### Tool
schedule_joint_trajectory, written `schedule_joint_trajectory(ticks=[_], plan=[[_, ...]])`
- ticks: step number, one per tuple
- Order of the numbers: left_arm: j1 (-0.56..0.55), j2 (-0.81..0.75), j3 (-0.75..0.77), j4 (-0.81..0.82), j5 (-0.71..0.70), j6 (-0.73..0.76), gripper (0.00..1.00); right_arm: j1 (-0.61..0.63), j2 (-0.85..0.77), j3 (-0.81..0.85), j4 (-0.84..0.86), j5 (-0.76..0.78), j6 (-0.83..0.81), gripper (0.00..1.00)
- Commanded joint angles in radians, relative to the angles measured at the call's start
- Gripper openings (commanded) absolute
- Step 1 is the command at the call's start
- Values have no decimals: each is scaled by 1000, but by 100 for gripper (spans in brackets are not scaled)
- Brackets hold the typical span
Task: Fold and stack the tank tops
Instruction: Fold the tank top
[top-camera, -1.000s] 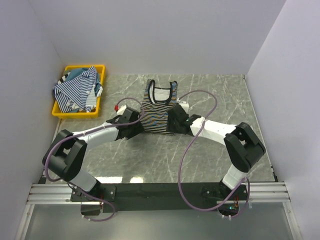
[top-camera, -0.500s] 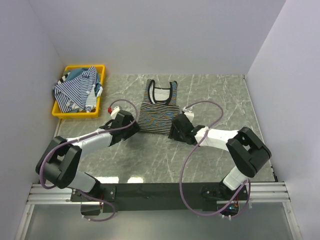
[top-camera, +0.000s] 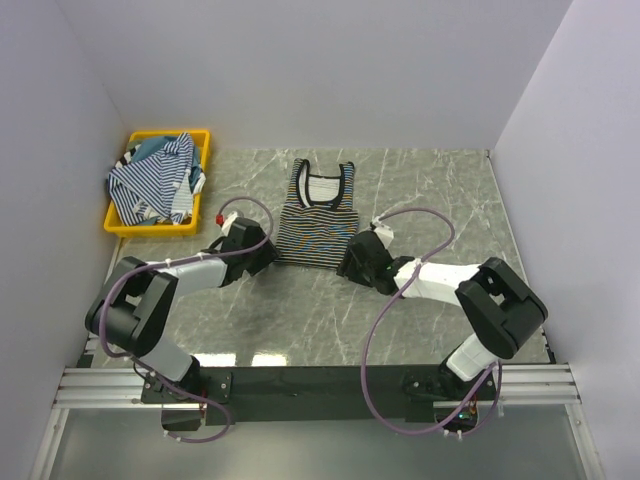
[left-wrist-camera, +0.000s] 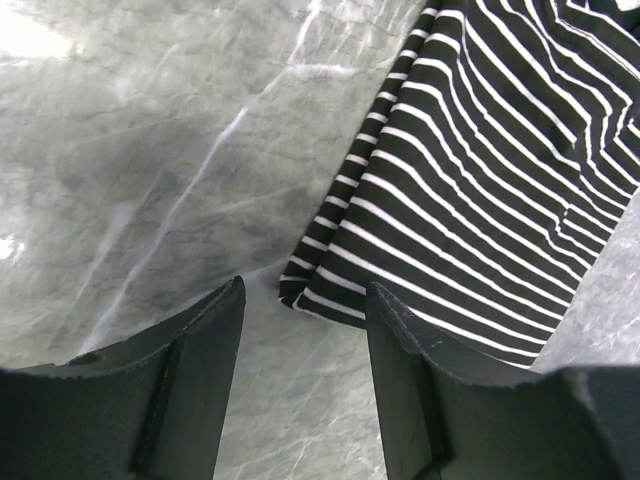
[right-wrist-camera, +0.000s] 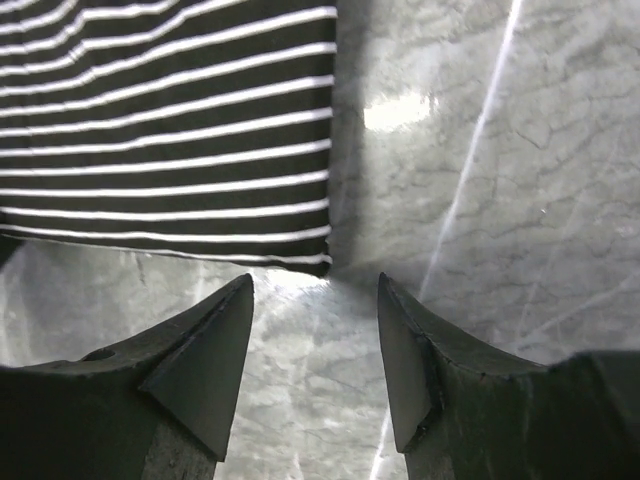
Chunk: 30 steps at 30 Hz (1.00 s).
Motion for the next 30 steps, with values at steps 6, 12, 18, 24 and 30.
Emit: schedule_joint_trajectory(ticks=[6, 12, 18, 24, 30], plan=[[-1, 64, 31, 4, 7, -3, 54, -11, 23, -8, 86, 27, 62, 57], [-3, 96, 36, 11, 15, -1, 48, -15, 41, 2, 97, 34, 65, 54], [-10, 116, 39, 16, 20, 0, 36, -15, 66, 28, 84, 50, 50, 42], [-27, 98, 43, -2, 24, 6, 17, -13, 55, 61, 23, 81, -7, 4], [-73, 20, 11, -81, 12, -6, 1, 7, -53, 13, -46, 75, -56, 0]])
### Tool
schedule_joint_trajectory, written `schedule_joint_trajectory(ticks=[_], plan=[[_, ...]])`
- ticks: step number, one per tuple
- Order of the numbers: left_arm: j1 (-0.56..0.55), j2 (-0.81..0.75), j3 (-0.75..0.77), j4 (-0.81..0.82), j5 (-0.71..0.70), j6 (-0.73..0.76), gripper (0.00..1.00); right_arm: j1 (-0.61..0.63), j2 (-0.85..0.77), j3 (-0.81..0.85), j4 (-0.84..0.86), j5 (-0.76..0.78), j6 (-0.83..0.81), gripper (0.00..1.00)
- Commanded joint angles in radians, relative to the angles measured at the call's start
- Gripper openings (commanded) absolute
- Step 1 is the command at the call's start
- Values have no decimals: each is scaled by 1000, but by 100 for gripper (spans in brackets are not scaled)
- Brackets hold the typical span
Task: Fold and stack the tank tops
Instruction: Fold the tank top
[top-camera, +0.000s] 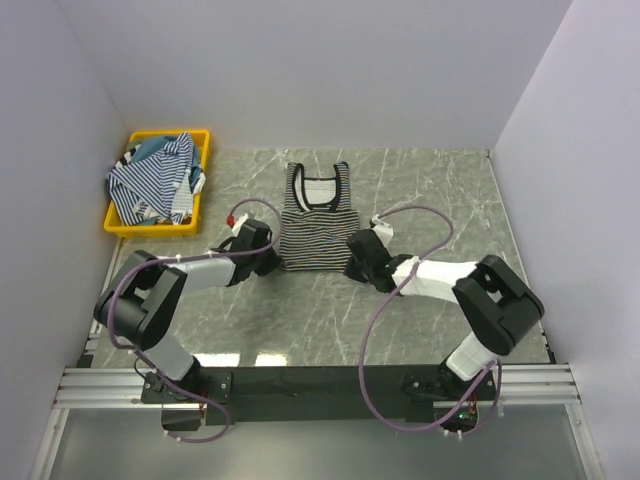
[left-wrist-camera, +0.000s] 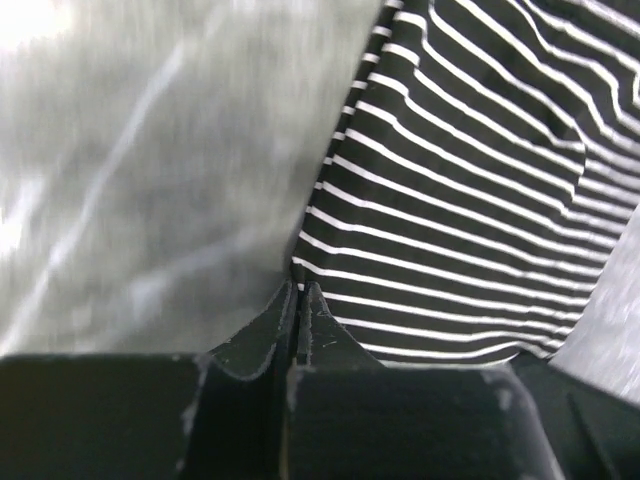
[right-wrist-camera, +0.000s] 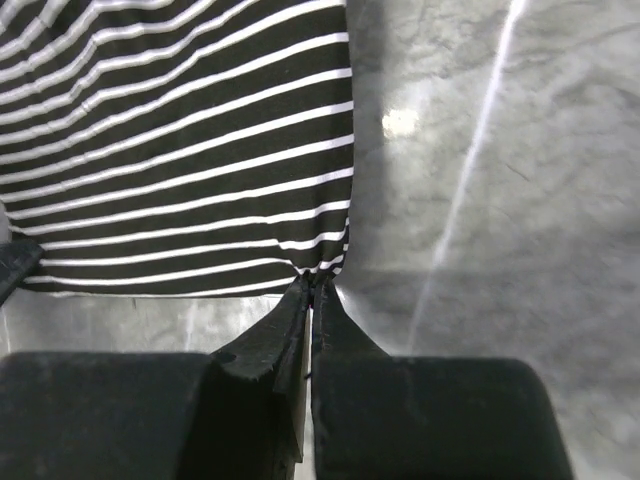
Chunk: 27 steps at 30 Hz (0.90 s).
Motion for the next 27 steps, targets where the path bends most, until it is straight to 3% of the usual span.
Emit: schedule_joint_trajectory(ticks=[1, 6, 11, 17, 20, 27], plan=[[-35, -98, -38, -132, -8, -1, 1, 24, -118, -34, -66, 36, -36, 0], [-124, -341, -166, -260, -31, -72, 1, 145, -272, -159, -142, 22, 22, 0], [-240, -570, -262, -400, -34, -165, 1, 418, -393, -222, -254, 52, 203, 0], [-403, -814, -217, -648, -107, -242, 1, 684, -482, -132, -474, 166, 378, 0], [-412, -863, -155, -734, -141, -224, 1, 706, -482, -64, -532, 210, 374, 0], [-411, -777, -84, -701, -176, -179, 1, 701, -424, 39, -551, 250, 309, 0]])
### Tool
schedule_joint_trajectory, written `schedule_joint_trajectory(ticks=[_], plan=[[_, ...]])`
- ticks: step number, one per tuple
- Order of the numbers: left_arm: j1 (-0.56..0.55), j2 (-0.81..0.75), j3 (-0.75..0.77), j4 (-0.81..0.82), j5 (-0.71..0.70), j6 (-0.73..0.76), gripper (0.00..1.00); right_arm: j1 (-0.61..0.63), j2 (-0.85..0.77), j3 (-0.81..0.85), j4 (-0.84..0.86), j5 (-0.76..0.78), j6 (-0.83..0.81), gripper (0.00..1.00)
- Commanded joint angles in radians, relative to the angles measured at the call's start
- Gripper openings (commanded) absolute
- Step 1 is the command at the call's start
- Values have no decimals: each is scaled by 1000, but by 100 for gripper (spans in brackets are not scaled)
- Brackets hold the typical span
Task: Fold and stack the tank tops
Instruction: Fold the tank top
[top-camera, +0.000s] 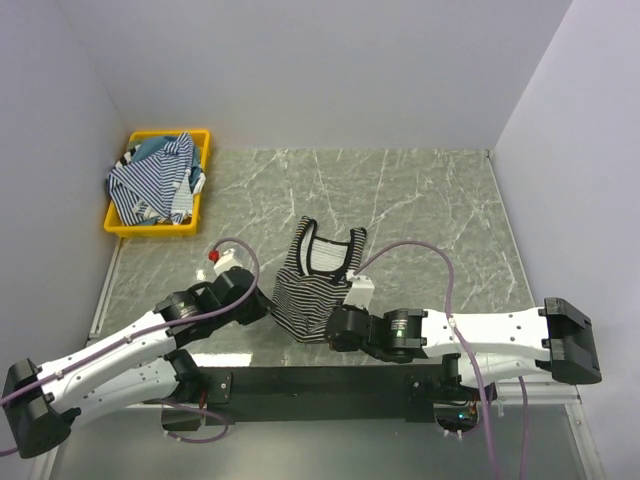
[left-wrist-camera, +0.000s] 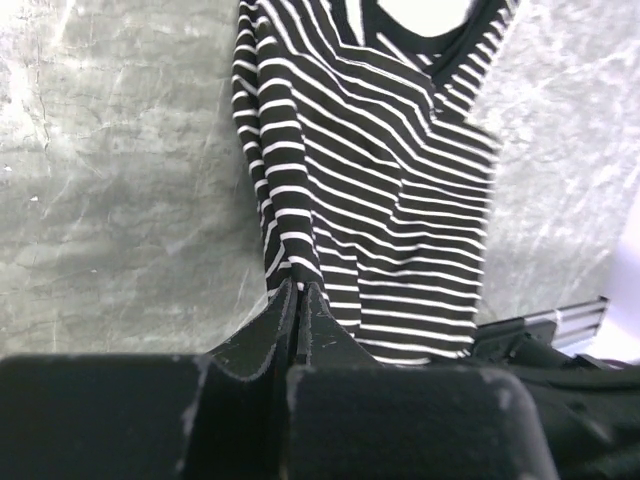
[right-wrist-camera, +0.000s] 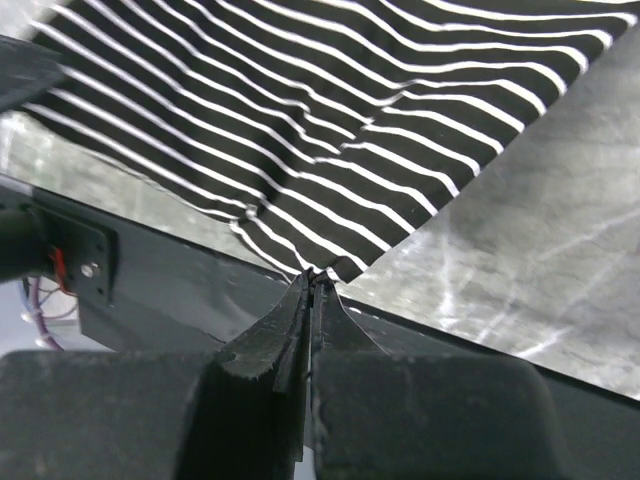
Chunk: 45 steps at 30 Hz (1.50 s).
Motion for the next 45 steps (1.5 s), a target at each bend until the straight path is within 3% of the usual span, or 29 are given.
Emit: schedule_joint_trajectory(ticks=[1, 12, 19, 22, 29, 31, 33, 34, 35, 38, 42, 45], plan=[[-4, 52, 41, 0, -22, 8, 1, 2, 16, 58, -42, 77, -5, 0], [55, 88, 47, 29, -28, 57, 1, -4, -30, -3, 20, 37, 12, 0], [356, 134, -37, 155, 127, 170, 1, 2, 161, -20, 246, -108, -26, 0], [417, 206, -13, 185, 130, 211, 1, 0, 293, 54, 307, -149, -86, 0], [612, 377, 82, 239, 136, 336, 1, -14, 570, 424, 308, -256, -256, 0], [695, 422, 101, 265, 186, 362, 1, -24, 650, 527, 305, -302, -295, 15], [765, 486, 118, 289, 257, 360, 10, -35, 687, 580, 306, -337, -324, 36], [775, 500, 127, 309, 281, 357, 18, -47, 701, 612, 303, -345, -330, 40], [781, 512, 134, 311, 285, 356, 36, -52, 698, 621, 303, -356, -347, 44], [787, 484, 160, 302, 282, 376, 52, -63, 634, 606, 298, -328, -385, 53], [789, 411, 214, 221, 243, 394, 53, -113, 540, 533, 286, -297, -393, 50], [789, 355, 227, 161, 240, 380, 49, -211, 503, 459, 320, -331, -388, 41]])
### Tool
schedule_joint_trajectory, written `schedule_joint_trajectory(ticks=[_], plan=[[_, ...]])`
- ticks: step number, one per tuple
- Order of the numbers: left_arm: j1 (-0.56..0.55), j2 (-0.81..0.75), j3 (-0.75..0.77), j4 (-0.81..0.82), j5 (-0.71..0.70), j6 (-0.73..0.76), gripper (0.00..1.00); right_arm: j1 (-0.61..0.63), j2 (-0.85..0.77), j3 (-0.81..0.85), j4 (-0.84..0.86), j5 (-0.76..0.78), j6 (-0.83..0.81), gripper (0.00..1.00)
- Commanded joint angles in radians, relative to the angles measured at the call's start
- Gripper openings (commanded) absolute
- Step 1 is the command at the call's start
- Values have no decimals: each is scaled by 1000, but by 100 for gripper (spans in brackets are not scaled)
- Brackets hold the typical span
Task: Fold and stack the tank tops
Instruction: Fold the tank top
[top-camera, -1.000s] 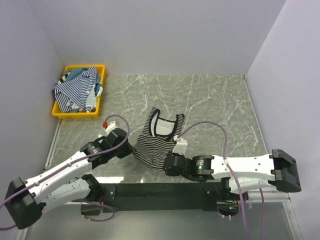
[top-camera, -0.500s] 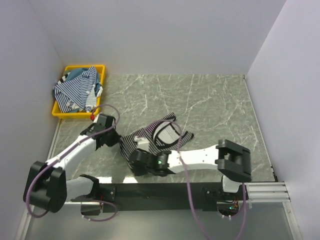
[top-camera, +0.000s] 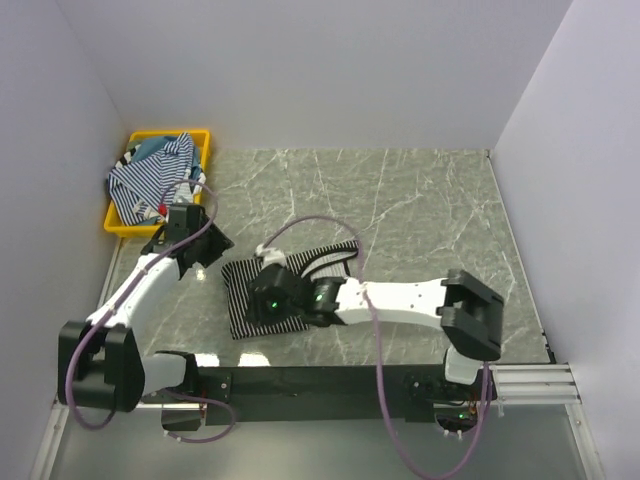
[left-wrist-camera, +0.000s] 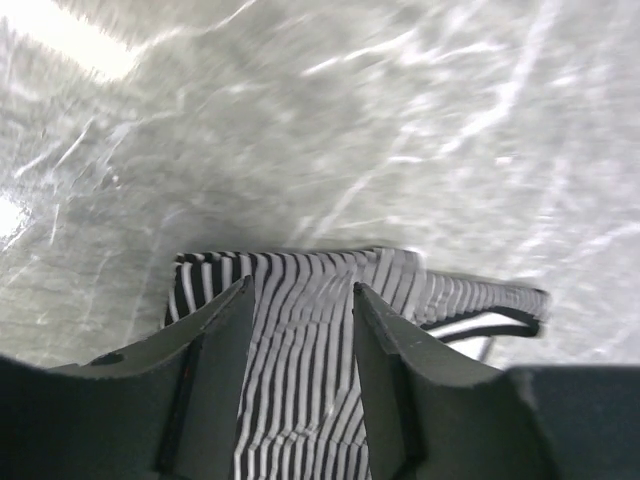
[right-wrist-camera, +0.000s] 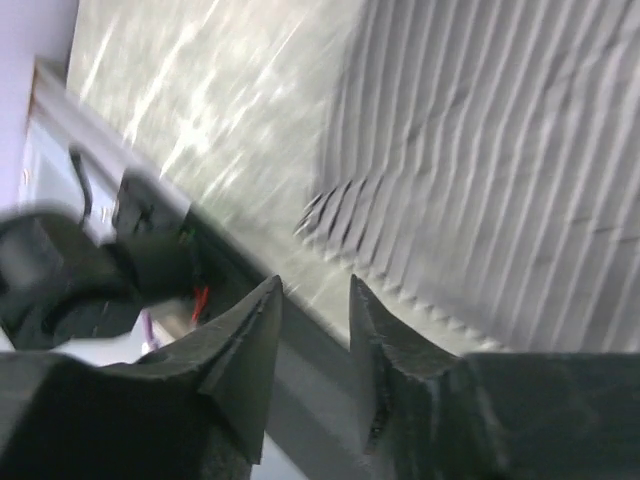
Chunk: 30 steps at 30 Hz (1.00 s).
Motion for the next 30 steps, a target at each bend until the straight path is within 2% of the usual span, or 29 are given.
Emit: schedule_joint_trajectory(ticks=[1, 4, 7, 8, 11, 15, 25, 30], plan=[[1, -87, 39, -64, -7, 7, 49, -120, -63, -55, 31, -5, -29, 40], [1, -150, 14, -86, -2, -5, 48, -191, -25, -49, 34, 8, -58, 39], [-6, -201, -47, -64, 81, -45, 42, -244, 52, 6, 19, 6, -90, 39], [-16, -225, -85, -60, 94, -56, 37, -252, 71, 25, 7, 20, -106, 39], [-75, -271, -153, -75, 79, -110, 33, -272, 129, 76, -31, 83, -126, 40], [-122, -305, -244, -74, 96, -182, 30, -286, 184, 99, -44, 94, -140, 40], [-135, -212, -294, -44, 93, -185, 38, -301, 172, -74, -10, 124, -68, 40], [-135, -161, -319, -35, 91, -173, 43, -304, 163, -88, 1, 126, -66, 40]])
